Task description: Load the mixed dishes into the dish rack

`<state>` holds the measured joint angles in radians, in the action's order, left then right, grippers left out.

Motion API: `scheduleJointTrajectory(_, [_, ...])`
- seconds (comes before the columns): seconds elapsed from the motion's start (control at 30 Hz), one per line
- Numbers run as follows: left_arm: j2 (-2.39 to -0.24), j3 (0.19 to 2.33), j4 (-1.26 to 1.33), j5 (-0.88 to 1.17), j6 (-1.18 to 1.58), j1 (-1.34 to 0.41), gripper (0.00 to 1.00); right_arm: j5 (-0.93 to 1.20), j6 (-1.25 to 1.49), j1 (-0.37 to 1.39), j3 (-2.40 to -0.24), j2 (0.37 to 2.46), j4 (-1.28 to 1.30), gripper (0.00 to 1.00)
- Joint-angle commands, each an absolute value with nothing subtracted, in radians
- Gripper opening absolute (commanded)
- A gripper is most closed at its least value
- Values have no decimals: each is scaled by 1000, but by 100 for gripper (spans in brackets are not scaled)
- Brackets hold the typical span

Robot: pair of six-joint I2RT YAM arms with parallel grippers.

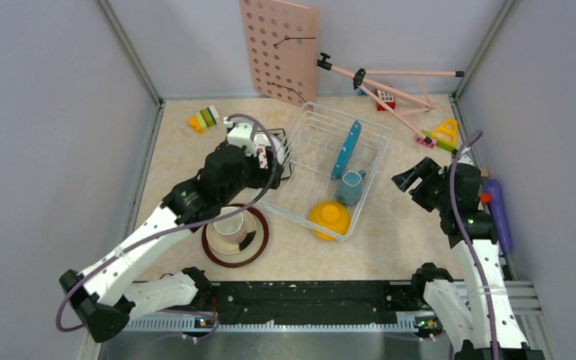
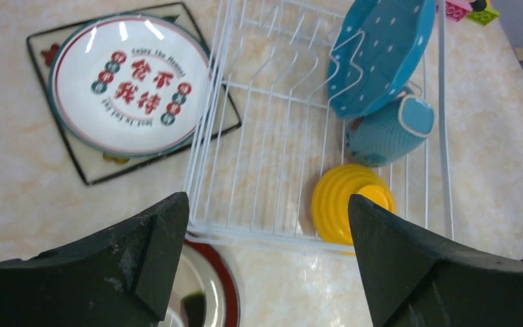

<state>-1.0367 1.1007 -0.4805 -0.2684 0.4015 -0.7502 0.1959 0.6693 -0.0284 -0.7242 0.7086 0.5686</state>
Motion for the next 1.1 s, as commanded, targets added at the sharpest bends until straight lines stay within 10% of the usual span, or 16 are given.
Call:
scheduleJointTrajectory(0.0, [-879,1046,-657,-356,518,-747,92,193,689,68,-697,699,505,70])
scheduleJointTrajectory(0.33, [-717,981,-958,-577,841,-746,92,189,618,71,-672,699,514,70])
scheduleJointTrajectory(0.5, [-644,961,-1027,-619,932,-746,70,214,588,71,-659,703,484,72])
scheduleJointTrajectory(1.07, [-589,903,-1218,-619,1192,-738,74,223,635,71,-594,710,332,72])
